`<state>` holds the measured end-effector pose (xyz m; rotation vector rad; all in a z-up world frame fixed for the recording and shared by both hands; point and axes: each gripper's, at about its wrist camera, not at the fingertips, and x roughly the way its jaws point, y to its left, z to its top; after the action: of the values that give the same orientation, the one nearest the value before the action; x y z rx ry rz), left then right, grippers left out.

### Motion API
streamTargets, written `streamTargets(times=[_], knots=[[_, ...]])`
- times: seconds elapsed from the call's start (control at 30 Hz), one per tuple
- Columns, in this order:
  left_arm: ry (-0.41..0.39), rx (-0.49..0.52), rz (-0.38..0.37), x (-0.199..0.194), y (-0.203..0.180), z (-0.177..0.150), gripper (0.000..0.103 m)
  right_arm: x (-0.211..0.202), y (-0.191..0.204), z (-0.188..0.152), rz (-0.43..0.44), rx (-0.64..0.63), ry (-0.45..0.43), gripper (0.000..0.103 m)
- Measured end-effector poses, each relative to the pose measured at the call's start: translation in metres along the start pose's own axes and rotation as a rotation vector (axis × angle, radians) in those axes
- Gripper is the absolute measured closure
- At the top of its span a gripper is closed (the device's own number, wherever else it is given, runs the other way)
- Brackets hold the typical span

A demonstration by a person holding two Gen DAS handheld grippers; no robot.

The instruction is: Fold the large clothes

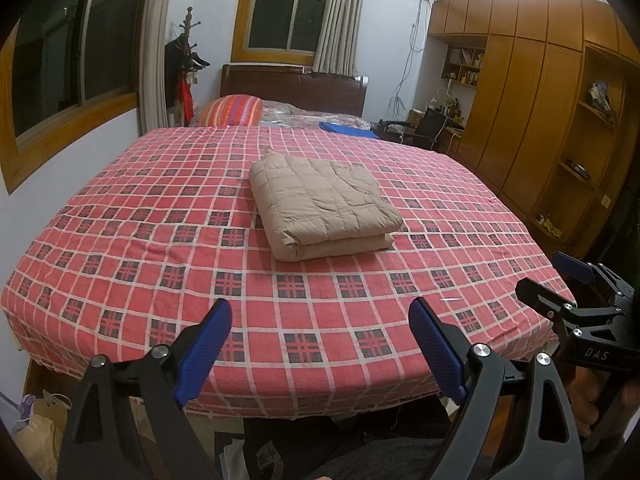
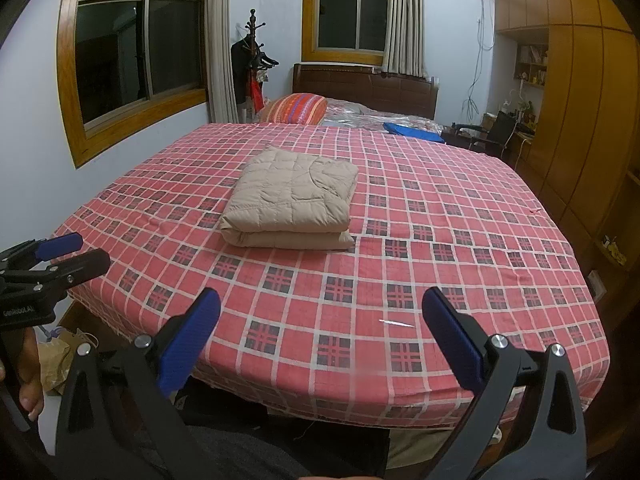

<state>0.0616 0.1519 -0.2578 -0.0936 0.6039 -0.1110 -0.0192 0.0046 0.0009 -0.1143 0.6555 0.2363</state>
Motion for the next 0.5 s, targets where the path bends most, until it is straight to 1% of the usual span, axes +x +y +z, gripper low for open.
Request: streamTargets(times=[0.5], knots=[[-0.001,-0.001,0.002,0.0003,0.0001,-0.0001,0.013,-0.0002,0.0006,-0.0006,0.002,0.001,0.0,0.003]])
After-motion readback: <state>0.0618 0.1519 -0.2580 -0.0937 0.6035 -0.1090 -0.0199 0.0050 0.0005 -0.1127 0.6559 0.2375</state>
